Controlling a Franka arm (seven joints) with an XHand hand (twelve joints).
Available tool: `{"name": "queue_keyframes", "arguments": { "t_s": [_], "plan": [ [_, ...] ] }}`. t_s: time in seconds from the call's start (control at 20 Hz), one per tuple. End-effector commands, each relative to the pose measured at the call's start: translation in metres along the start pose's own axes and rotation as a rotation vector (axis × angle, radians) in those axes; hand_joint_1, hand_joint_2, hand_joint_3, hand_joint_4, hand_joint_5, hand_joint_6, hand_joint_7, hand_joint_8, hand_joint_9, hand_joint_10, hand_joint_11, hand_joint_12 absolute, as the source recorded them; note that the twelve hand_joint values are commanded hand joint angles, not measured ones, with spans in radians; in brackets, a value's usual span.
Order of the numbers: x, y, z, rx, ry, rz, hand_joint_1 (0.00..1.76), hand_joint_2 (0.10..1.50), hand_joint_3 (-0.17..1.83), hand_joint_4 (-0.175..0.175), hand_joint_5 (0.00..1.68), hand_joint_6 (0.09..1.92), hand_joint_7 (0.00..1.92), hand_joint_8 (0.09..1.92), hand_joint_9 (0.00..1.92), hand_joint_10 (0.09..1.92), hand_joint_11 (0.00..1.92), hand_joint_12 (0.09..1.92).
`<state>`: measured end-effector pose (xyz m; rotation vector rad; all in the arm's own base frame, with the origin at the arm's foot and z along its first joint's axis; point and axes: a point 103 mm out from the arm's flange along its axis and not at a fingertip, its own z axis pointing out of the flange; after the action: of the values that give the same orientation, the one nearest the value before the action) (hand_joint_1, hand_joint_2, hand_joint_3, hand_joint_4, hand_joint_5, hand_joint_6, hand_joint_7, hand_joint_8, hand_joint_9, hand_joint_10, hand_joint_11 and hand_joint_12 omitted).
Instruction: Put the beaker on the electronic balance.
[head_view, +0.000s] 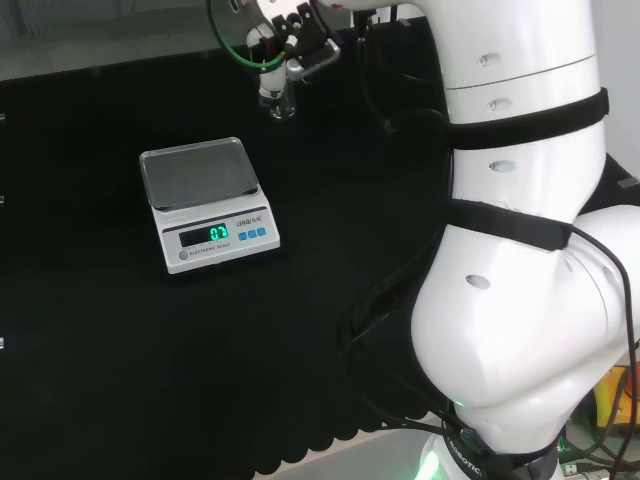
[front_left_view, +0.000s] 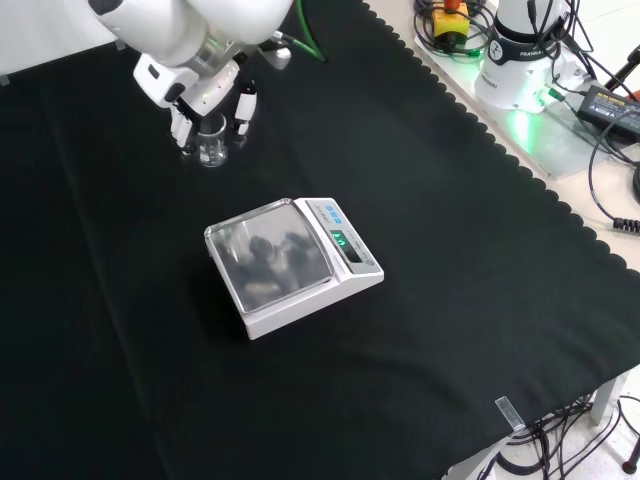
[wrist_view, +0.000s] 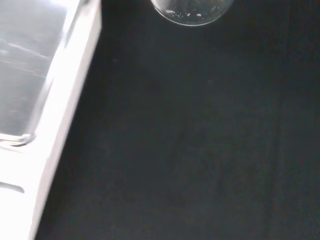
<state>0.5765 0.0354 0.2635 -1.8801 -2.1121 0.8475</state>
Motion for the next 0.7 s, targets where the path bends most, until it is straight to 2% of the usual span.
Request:
{"name": "queue_keyframes", "arguments": {
  "t_s": [0.05, 0.2, 0.3, 0.5, 0.7],
  "plan": [
    [-0.007, -0.013, 0.007, -0.010, 0.027, -0.023, 1.06, 1.21, -0.17, -0.175, 0.58, 0.73, 0.82, 0.60, 1.03, 0.38, 1.05, 0.95],
    [-0.004, -0.014, 0.005, -0.012, 0.025, -0.019, 1.05, 1.21, -0.17, -0.175, 0.58, 0.73, 0.82, 0.60, 1.03, 0.37, 1.05, 0.94],
    [0.010, -0.013, 0.002, -0.013, 0.013, -0.023, 1.05, 1.21, -0.17, -0.175, 0.58, 0.73, 0.82, 0.60, 1.03, 0.37, 1.05, 0.94],
    [0.042, -0.010, -0.010, -0.016, 0.023, -0.049, 1.05, 1.21, -0.17, -0.175, 0.58, 0.73, 0.82, 0.60, 1.03, 0.37, 1.05, 0.94],
    [0.059, -0.004, -0.014, -0.011, 0.051, -0.085, 1.05, 1.21, -0.17, -0.175, 0.58, 0.73, 0.82, 0.60, 1.03, 0.37, 1.05, 0.94]
  ]
}}
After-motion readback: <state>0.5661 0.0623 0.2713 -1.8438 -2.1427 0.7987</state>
